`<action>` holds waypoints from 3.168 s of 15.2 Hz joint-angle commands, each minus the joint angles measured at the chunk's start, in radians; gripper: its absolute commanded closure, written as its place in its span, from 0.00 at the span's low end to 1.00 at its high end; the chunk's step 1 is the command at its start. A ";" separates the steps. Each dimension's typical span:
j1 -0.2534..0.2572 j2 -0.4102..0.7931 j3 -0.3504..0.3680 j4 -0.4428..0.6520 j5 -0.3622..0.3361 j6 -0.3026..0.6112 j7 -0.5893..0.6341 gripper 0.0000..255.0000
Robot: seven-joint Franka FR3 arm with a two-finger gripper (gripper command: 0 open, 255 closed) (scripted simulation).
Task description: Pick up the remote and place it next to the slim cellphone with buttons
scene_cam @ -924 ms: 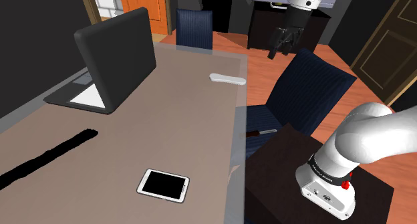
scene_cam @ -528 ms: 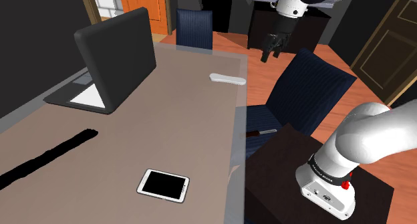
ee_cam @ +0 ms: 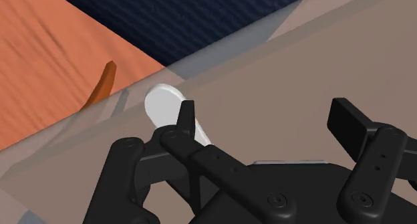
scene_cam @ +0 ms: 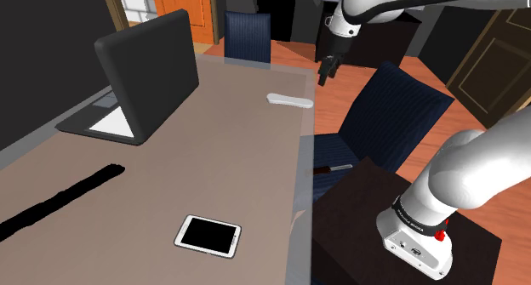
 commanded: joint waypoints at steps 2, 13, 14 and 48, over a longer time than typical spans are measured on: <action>0.014 0.120 -0.026 0.052 0.011 0.059 -0.096 0.00; 0.017 0.564 -0.046 0.348 0.094 0.165 -0.422 0.00; 0.014 0.604 -0.041 0.383 0.101 0.168 -0.447 0.00; 0.006 0.678 -0.030 0.443 0.110 0.177 -0.489 1.00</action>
